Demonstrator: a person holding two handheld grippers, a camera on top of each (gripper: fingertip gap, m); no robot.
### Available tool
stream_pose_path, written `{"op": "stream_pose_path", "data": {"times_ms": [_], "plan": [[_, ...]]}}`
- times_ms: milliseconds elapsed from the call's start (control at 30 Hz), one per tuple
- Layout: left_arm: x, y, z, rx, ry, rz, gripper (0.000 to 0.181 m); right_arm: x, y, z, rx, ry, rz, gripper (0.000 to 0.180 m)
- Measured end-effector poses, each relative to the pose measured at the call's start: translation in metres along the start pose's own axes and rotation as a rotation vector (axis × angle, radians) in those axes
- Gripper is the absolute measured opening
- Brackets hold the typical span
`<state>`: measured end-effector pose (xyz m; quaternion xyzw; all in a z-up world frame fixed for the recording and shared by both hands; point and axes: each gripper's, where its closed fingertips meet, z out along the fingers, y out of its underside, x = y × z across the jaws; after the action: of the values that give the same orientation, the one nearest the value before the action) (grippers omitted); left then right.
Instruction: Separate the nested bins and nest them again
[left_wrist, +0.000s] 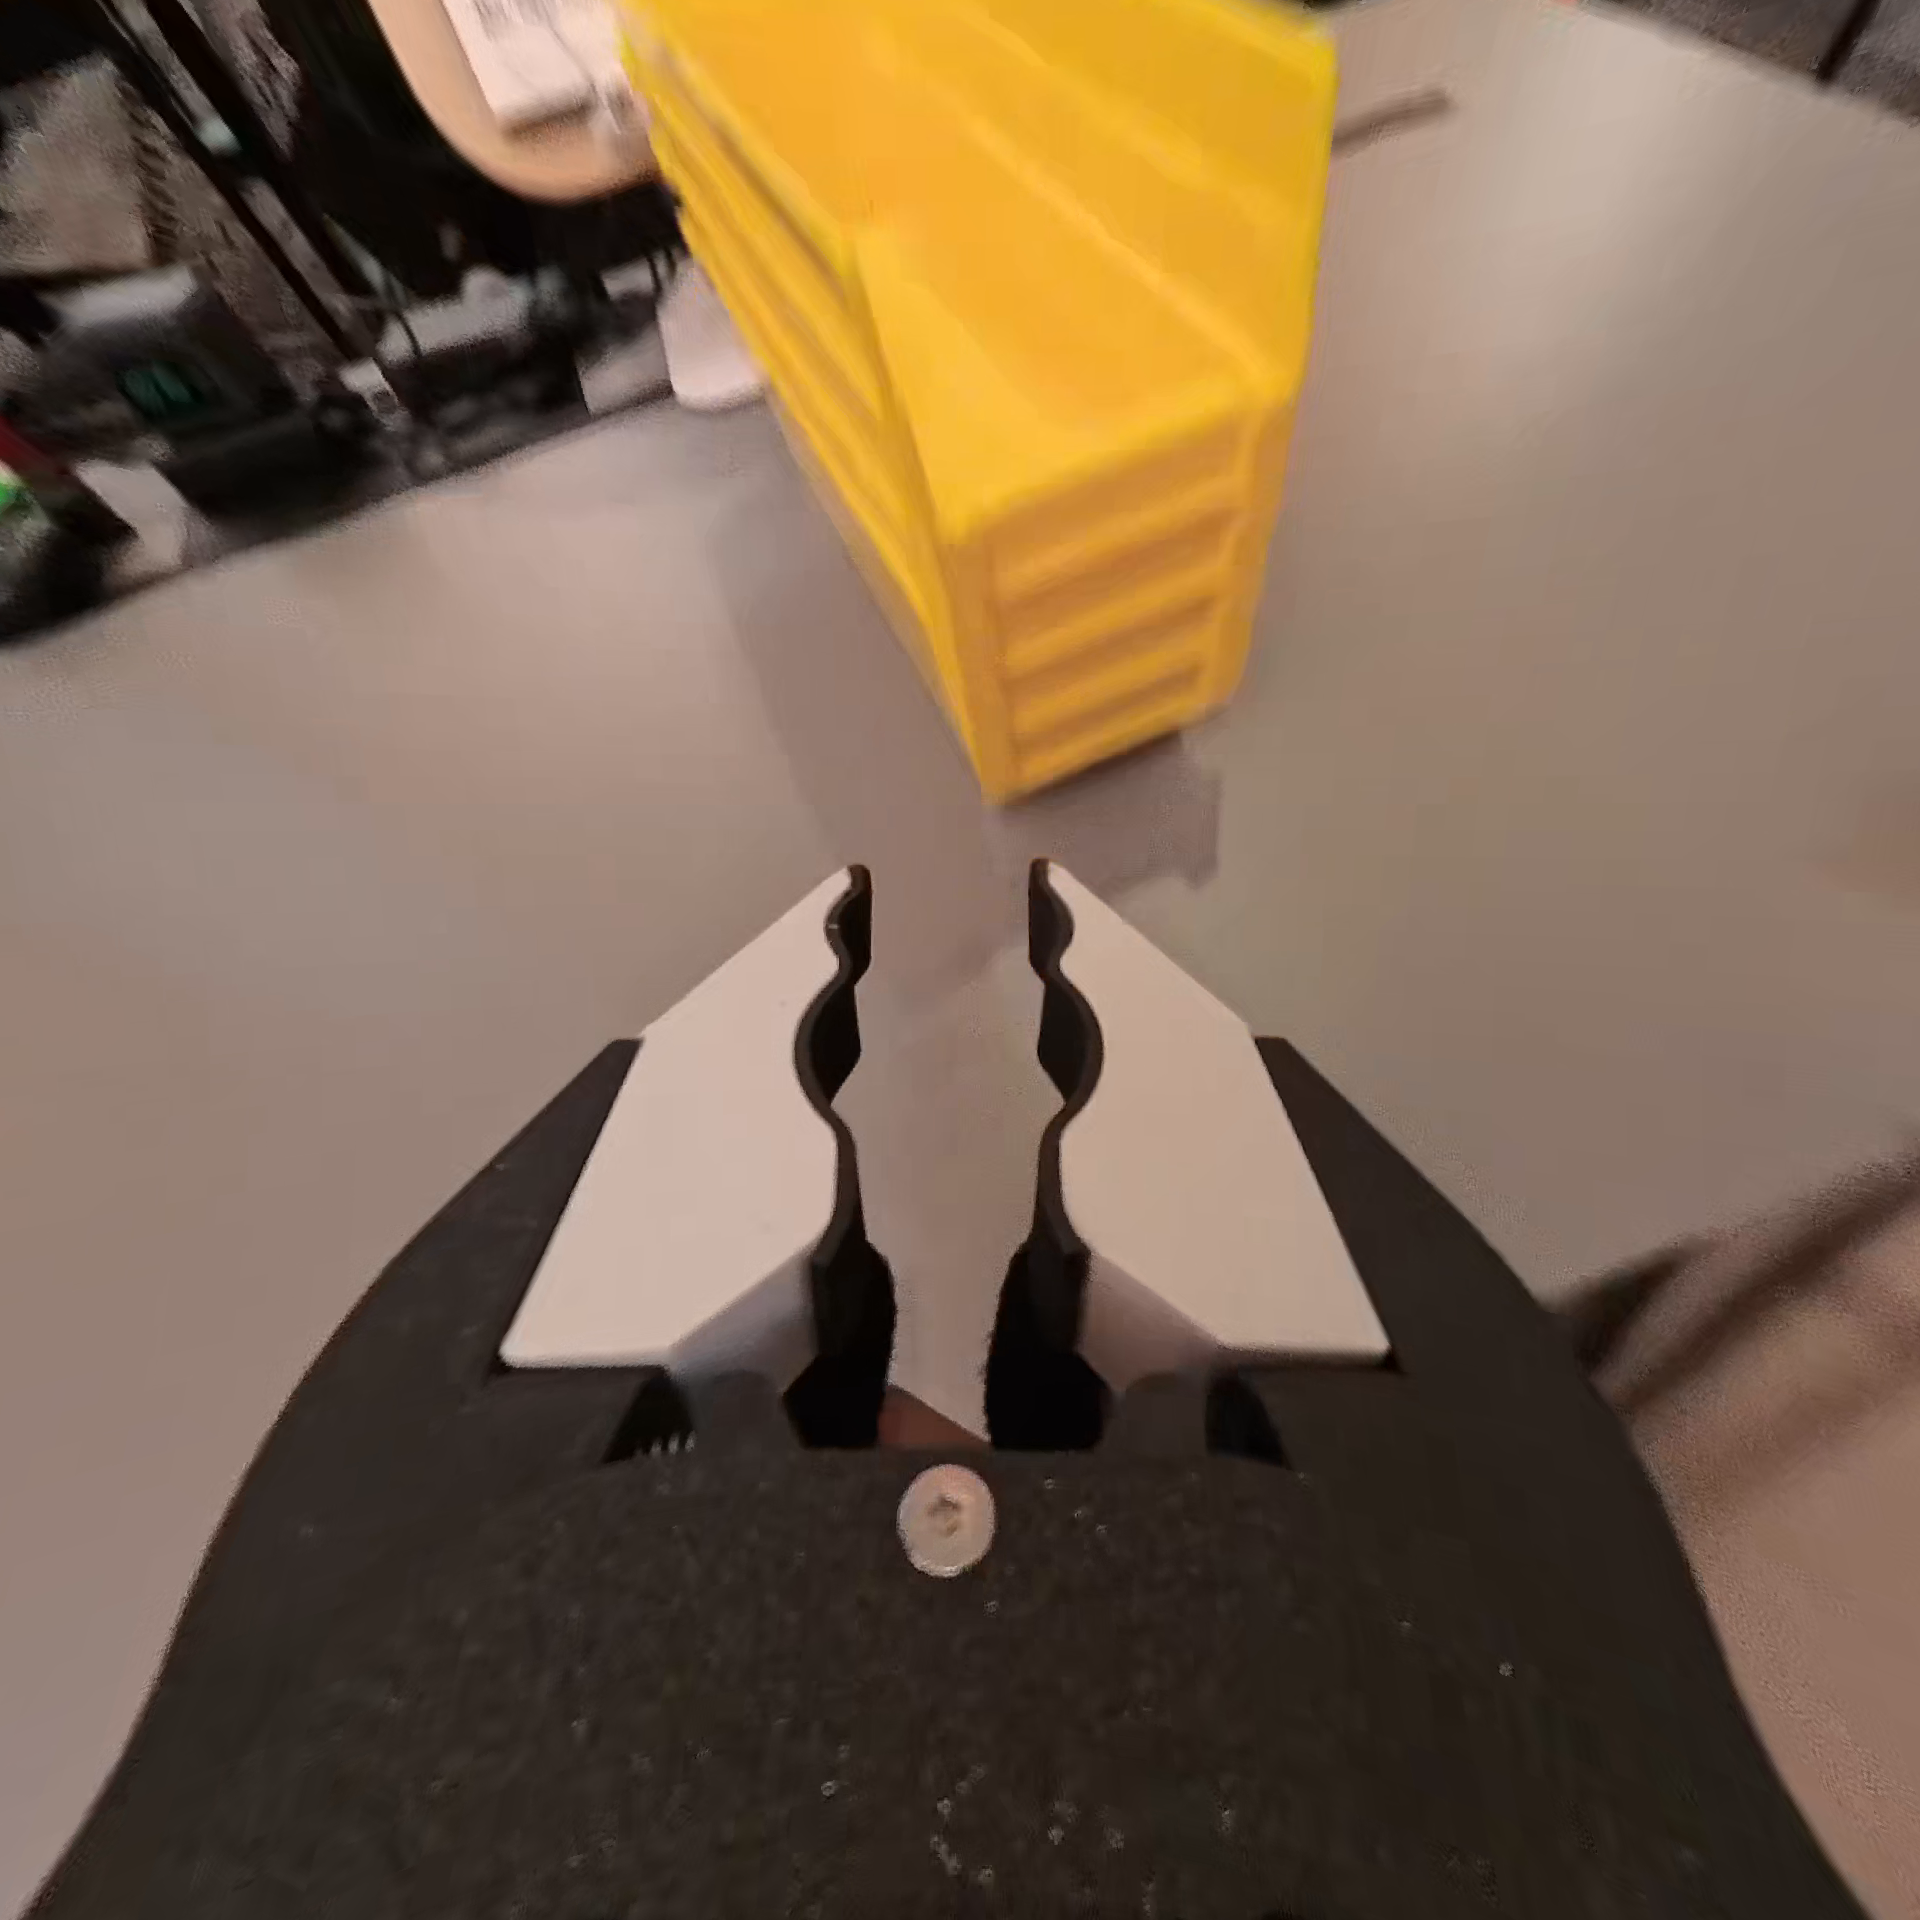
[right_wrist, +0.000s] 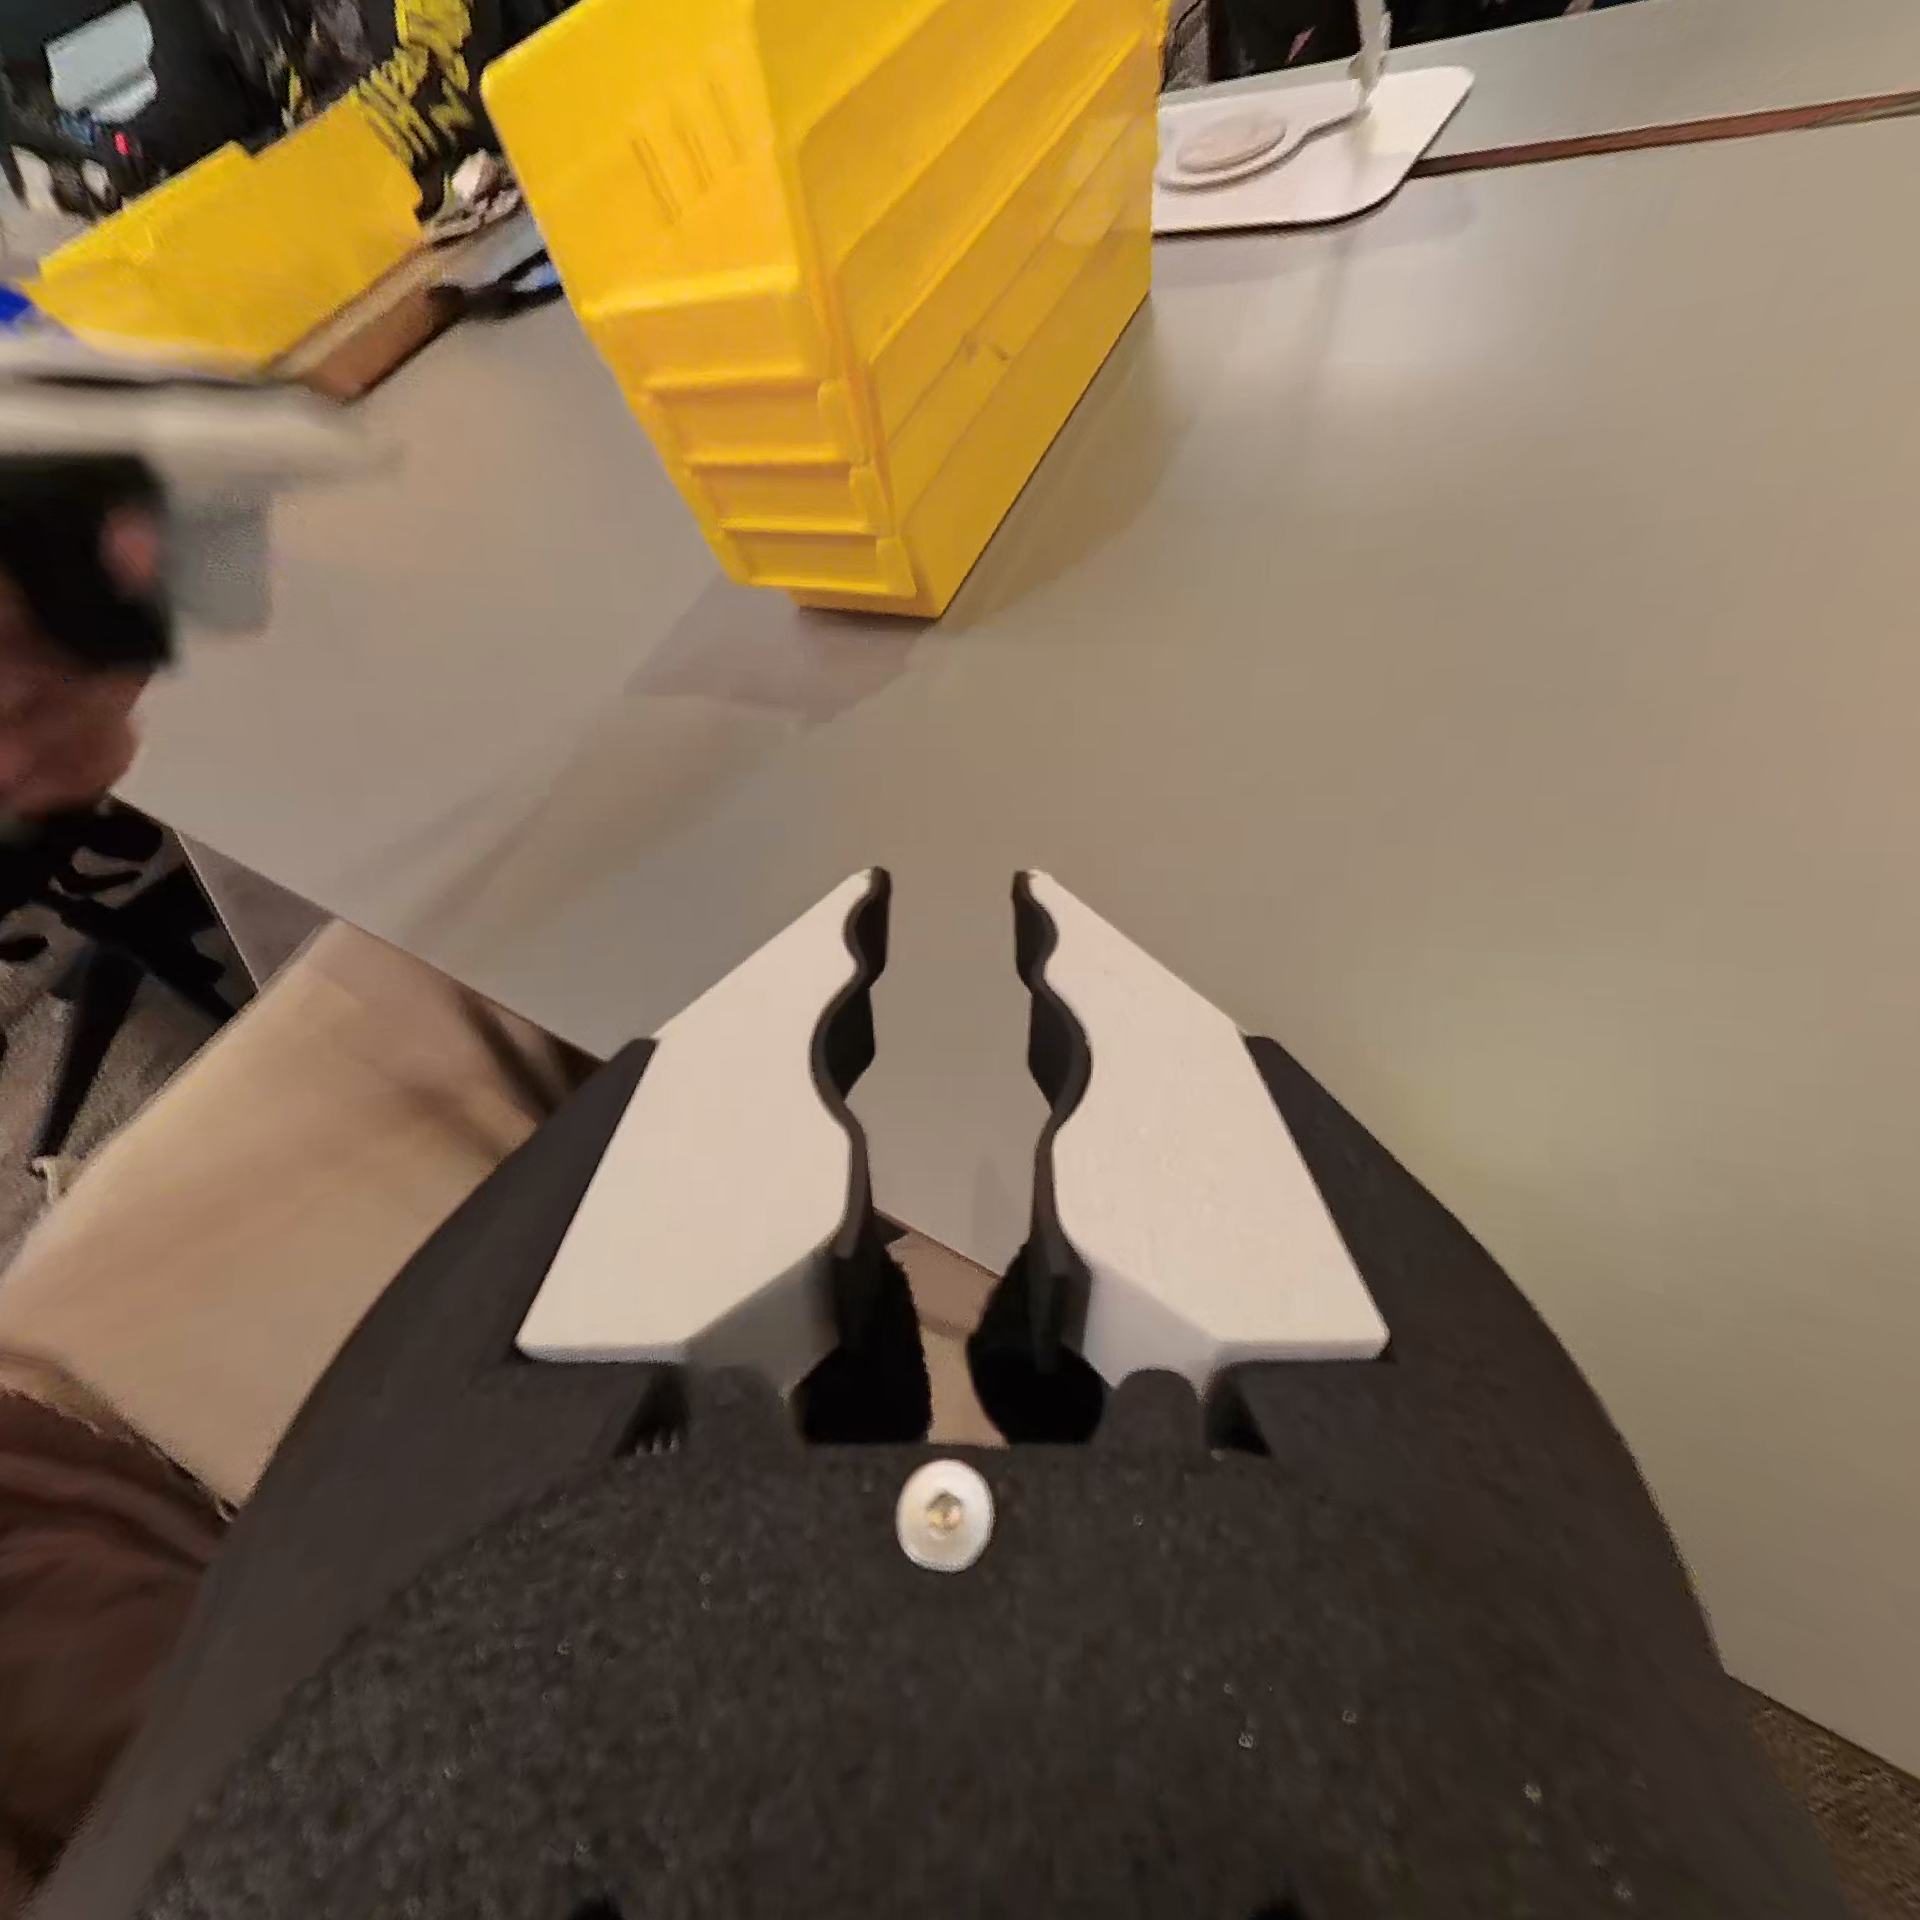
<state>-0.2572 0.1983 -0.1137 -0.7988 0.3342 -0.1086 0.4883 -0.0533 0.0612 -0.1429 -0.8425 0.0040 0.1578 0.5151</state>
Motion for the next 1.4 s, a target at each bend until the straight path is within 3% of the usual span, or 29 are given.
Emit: {"op": "stream_pose_path", "data": {"times_ms": [100,200,367,467,600,667,767,900,1033,1100,1233,1333,1400], "plan": [[0.004,0.06,-0.029,-0.06,0.073,-0.033,0.032,-0.006,0.006,0.006,-0.019,-0.003,-0.044,0.033],[0.006,0.093,-0.046,-0.067,0.13,-0.148,0.033,-0.012,0.016,0.013,-0.064,-0.001,-0.083,0.041],[0.006,0.068,-0.051,-0.007,0.19,-0.119,0.049,-0.024,0.024,0.027,-0.105,0.019,-0.152,0.045],[-0.007,0.084,-0.046,-0.045,0.151,-0.083,0.06,-0.029,0.025,0.032,-0.125,0.036,-0.184,0.044],[-0.011,0.079,-0.047,-0.03,0.218,-0.205,0.068,-0.03,0.026,0.033,-0.127,0.066,-0.217,0.043],[-0.009,0.076,-0.043,-0.044,0.272,-0.254,0.086,-0.029,0.026,0.031,-0.126,0.074,-0.23,0.042],[-0.007,0.049,-0.038,-0.092,0.309,-0.267,0.104,-0.028,0.028,0.027,-0.129,0.068,-0.234,0.042],[-0.012,-0.032,-0.019,-0.172,0.226,0.034,0.114,-0.024,0.028,0.022,-0.123,0.059,-0.227,0.042],[0.0,-0.123,0.039,-0.303,0.332,-0.064,0.116,-0.016,0.025,0.02,-0.119,0.058,-0.2,0.042],[-0.009,-0.151,0.082,-0.404,0.287,-0.112,0.122,-0.016,0.024,0.019,-0.113,0.052,-0.193,0.042],[-0.035,-0.168,0.16,-0.61,0.104,-0.219,0.135,-0.017,0.026,0.017,-0.123,0.041,-0.205,0.042],[-0.038,-0.166,0.191,-0.715,0.009,-0.306,0.143,-0.011,0.026,0.015,-0.128,0.047,-0.207,0.041],[-0.033,-0.168,0.204,-0.731,-0.025,-0.344,0.137,-0.008,0.026,0.013,-0.126,0.046,-0.188,0.041]]}}
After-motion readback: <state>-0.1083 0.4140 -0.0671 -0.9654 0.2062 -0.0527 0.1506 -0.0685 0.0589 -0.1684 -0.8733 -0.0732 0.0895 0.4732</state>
